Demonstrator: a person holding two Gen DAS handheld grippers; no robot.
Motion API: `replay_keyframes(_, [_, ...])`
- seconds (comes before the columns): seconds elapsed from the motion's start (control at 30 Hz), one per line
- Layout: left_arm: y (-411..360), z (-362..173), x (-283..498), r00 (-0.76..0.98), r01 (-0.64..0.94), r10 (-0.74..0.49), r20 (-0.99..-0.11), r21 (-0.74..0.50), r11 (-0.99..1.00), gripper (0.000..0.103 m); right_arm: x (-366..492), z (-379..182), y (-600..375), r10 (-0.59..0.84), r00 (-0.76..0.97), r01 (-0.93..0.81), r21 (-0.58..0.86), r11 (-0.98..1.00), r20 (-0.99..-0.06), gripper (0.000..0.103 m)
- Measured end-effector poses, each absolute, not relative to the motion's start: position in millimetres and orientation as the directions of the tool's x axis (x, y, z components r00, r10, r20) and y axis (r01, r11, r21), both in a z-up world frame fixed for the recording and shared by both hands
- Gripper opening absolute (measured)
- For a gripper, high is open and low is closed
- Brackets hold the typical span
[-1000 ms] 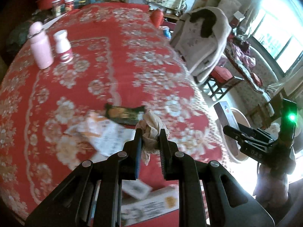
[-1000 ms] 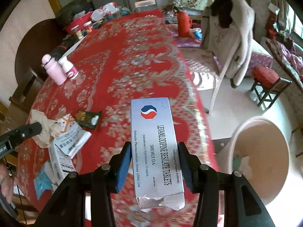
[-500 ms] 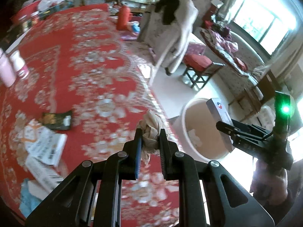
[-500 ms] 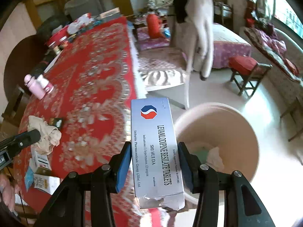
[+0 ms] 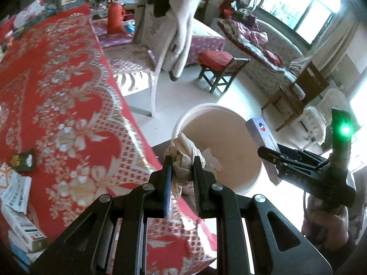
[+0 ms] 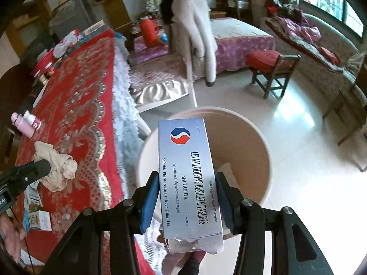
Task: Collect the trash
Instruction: 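Carry the crumpled tissue and white medicine box over the beige bucket, then open the right gripper to drop the box while the left releases the tissue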
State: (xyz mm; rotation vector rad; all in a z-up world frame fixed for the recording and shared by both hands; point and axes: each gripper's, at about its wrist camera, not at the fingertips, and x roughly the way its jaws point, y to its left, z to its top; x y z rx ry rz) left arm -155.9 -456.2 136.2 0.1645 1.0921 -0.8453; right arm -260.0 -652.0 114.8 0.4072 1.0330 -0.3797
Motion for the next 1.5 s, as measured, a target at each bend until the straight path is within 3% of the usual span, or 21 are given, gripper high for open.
replay_keyframes(1.5, [-538.6,71.7,-160.1,0.060,0.669,-0.474,-0.879,-0.317,0.673,0.014,-267.0,78.5,-697.4,-0.080,0.399,0.533,0.160,0.831,-0.914,0.046])
